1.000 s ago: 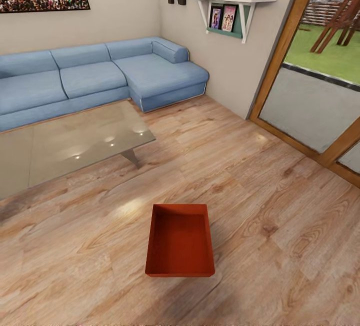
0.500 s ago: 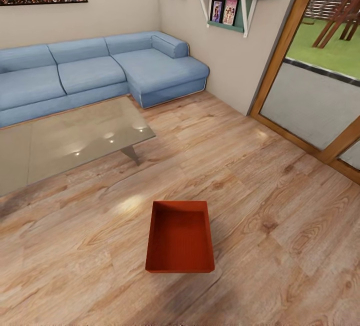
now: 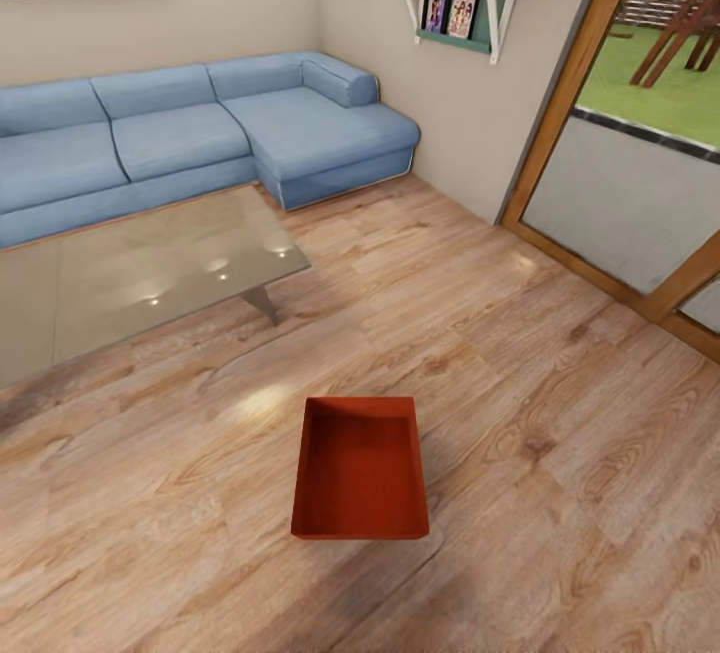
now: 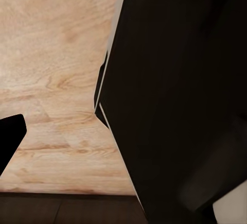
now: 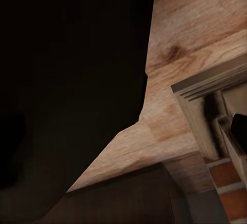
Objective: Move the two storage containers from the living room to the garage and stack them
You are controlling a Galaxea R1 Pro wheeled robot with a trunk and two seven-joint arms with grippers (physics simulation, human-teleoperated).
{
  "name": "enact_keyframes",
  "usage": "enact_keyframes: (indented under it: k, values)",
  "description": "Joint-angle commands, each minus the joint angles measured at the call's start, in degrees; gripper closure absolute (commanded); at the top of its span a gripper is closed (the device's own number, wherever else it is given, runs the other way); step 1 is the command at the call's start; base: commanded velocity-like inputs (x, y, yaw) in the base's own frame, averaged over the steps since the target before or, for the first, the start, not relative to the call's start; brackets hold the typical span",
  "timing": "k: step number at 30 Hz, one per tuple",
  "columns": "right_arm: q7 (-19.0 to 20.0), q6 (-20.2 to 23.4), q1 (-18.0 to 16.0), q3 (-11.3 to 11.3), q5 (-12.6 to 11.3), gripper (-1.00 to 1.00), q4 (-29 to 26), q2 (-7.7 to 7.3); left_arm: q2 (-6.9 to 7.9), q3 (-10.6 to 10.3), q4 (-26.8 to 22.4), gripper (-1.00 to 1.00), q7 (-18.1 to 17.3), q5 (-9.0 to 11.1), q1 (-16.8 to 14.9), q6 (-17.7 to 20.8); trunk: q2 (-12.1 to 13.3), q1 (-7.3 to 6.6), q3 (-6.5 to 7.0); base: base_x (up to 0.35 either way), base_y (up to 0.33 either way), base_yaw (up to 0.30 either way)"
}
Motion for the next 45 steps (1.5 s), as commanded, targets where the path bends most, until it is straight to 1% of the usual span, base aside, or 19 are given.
enact_keyframes:
  k: [1,33,45]
  values:
    - [-0.03,-0.34,-0.06,0.47,-0.50,-1.00,0.17,0.02,0.00,0.09,-0.01,-1.00,0.10,0.18,-0.01,-0.02,-0.02,0.00,-0.06,0.000,0.000,0.000]
    - [0.05,-0.47,-0.08,0.45,-0.36,-1.00,0.17,-0.03,0.08,0.09,-0.01,-1.00,0.10,0.18,-0.02,-0.02,-0.02,0.00,-0.15,0.000,0.000,0.000]
    - [0.11,-0.67,-0.08,0.35,-0.32,-1.00,0.17,0.23,0.08,0.09,-0.01,-1.00,0.05,0.18,-0.01,-0.02,-0.02,0.00,-0.15,0.000,0.000,0.000]
